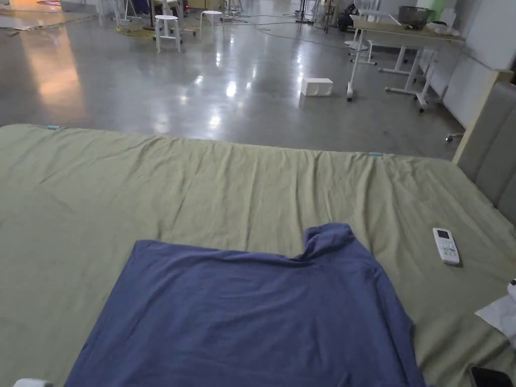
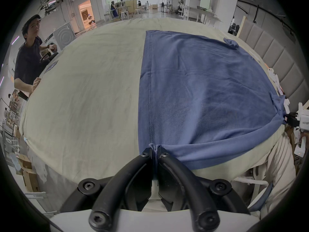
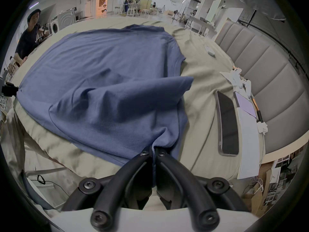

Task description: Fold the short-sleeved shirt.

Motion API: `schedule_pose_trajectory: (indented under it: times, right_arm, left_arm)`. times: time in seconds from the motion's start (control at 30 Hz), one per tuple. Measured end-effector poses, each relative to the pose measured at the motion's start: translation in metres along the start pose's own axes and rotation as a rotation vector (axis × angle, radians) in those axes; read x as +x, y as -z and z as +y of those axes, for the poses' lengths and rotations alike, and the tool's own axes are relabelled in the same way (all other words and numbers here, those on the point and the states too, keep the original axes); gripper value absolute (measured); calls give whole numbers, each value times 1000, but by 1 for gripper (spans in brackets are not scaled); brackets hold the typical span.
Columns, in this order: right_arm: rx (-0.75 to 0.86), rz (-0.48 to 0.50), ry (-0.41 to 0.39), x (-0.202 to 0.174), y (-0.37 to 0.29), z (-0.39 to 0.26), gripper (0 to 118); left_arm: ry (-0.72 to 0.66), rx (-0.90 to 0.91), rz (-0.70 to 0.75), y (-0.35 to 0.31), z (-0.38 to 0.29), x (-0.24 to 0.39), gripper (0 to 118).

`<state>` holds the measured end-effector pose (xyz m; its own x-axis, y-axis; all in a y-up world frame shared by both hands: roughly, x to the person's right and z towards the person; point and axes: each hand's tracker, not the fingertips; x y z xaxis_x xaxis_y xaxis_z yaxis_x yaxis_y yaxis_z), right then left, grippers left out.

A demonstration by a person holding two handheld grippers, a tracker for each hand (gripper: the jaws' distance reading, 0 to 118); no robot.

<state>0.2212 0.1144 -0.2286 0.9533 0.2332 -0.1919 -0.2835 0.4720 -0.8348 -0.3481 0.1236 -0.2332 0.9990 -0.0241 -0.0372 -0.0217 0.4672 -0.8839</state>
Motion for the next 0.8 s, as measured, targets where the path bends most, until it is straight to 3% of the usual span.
schedule_pose_trajectory:
  times: [0.17,0.23,0.3,0.33,0.57,0.8]
  right_arm:
    - [8,-45,-18,-10,1,-1,8]
    - [4,-83,-28,-12,-6,2,36]
    - [8,-109,-24,-9,-20,7,77]
    - [19,-103,-10,-5,-29,11,86]
    - [371,-72,173,12,-85,61,88]
    - [763,-135,262,-16,-108,117,89]
  left_arm:
    - [27,7,-5,-1,-3,0,10]
    - [27,14,-14,-4,0,-3,23]
    - [0,37,-14,-11,6,-5,53]
    - [-20,62,-18,-17,10,-5,61]
    - [2,354,-23,-53,59,18,62]
    - [-38,668,48,-86,99,67,61]
